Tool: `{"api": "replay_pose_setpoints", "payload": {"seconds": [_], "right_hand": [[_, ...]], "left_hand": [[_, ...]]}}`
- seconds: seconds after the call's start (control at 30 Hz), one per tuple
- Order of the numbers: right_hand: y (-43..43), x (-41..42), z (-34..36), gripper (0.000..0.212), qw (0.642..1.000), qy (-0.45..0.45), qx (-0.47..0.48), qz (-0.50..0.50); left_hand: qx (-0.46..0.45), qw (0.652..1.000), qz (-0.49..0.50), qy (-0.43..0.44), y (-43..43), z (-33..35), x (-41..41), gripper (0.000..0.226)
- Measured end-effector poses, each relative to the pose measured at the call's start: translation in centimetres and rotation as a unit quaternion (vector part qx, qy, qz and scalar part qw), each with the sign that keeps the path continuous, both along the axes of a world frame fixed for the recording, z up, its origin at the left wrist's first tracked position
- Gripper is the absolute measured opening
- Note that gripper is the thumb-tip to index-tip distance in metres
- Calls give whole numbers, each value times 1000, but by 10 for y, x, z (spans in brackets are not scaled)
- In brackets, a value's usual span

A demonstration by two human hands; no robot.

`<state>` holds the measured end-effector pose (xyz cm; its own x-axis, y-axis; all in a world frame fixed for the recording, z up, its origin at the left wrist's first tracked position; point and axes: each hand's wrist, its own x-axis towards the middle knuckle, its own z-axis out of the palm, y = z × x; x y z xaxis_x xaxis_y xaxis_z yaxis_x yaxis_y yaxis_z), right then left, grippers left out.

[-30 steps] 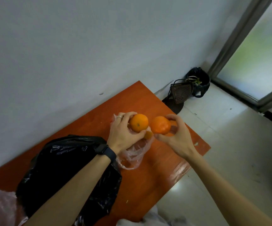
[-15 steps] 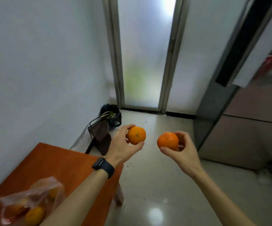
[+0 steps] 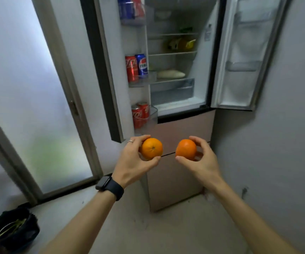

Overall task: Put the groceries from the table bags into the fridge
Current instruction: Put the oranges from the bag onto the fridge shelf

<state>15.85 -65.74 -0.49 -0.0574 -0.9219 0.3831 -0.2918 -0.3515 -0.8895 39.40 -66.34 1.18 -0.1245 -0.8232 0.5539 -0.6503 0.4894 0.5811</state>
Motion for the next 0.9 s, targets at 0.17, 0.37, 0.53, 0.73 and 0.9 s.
{"api": "replay_pose_setpoints", "payload": {"seconds": [0.17, 0.37, 0.53, 0.73, 0.9], "right_hand": [[-69, -43, 35, 69, 998, -6, -44, -34], [-179, -81, 75, 68, 994, 36, -88, -61], [-270, -103, 97, 68, 991, 44, -100, -73], [-362, -117, 96, 65, 992, 58, -82, -70], [-452, -126, 88, 69, 993, 89, -58, -56]], "left_hand": [[-41, 998, -47, -10, -88, 43, -42, 67], [-73, 995, -60, 27, -202, 86, -82, 62], [-68, 994, -59, 61, -297, 95, -111, 61], [-10, 990, -24, 139, -388, 90, -137, 59], [37, 981, 18, 188, -462, 75, -156, 57]]}}
